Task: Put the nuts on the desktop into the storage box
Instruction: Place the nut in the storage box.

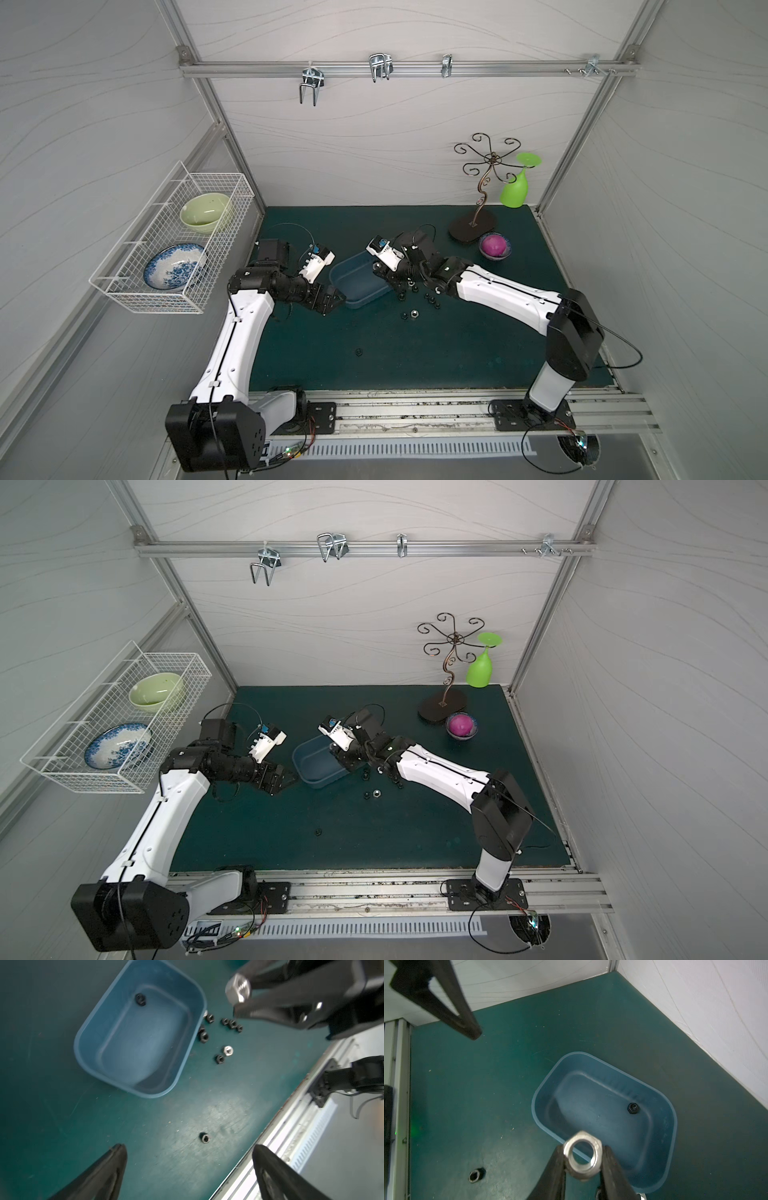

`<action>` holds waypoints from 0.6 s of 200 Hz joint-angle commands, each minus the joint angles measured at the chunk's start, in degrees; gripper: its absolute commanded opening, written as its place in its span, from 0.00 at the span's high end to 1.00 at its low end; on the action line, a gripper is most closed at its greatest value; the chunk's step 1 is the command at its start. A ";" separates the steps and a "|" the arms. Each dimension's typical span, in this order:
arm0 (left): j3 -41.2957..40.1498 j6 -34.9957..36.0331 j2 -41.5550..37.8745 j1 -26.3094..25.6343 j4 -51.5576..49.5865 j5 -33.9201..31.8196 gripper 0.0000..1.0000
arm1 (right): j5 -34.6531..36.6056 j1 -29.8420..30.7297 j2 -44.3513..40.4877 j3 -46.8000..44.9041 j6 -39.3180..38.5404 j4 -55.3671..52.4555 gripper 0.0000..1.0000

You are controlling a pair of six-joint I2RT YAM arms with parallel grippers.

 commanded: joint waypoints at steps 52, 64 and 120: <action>-3.36 0.53 -0.25 0.62 3.12 -3.02 0.01 | 3.96 -3.48 11.68 9.03 10.44 -2.00 0.99; -3.39 0.53 -0.36 0.60 3.11 -3.55 0.01 | 3.60 -3.95 14.03 10.63 10.48 -2.88 0.99; -3.86 1.33 -0.36 0.62 2.65 -2.63 0.02 | 3.59 -5.13 24.13 17.04 12.14 -7.20 1.00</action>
